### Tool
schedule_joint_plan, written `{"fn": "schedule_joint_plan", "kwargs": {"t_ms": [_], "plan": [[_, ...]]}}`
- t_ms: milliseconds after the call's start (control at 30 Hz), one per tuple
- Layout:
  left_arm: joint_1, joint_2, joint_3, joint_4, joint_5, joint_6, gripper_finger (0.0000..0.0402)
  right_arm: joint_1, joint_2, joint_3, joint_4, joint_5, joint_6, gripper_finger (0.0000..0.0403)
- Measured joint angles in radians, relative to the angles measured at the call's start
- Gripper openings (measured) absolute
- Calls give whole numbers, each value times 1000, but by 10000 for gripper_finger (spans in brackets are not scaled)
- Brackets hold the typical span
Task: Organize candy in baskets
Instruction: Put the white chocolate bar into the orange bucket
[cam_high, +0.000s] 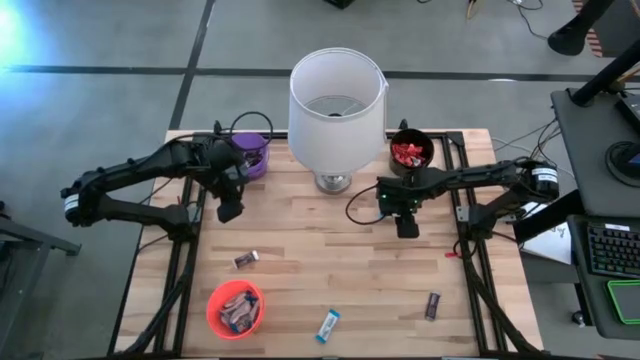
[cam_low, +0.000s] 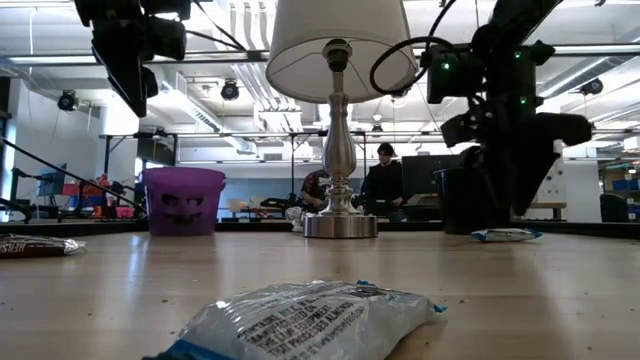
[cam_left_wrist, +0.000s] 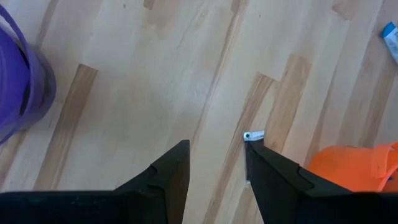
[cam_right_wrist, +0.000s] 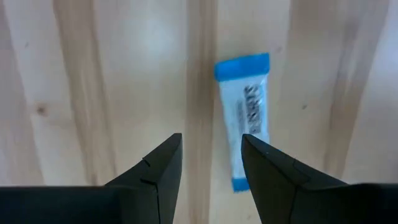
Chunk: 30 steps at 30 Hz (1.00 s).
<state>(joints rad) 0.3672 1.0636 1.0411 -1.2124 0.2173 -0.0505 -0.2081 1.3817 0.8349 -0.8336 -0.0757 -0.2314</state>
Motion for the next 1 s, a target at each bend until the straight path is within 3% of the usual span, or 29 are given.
{"fn": "schedule_joint_plan", "kwargs": {"t_ms": [867,1000], "plan": [[0,5,-38,-8,2,-11,139,-8,126,-4,95,58,10,157],[0,5,-38,-9,2,-11,139,-9,141,-4,94,58,30,142]]}}
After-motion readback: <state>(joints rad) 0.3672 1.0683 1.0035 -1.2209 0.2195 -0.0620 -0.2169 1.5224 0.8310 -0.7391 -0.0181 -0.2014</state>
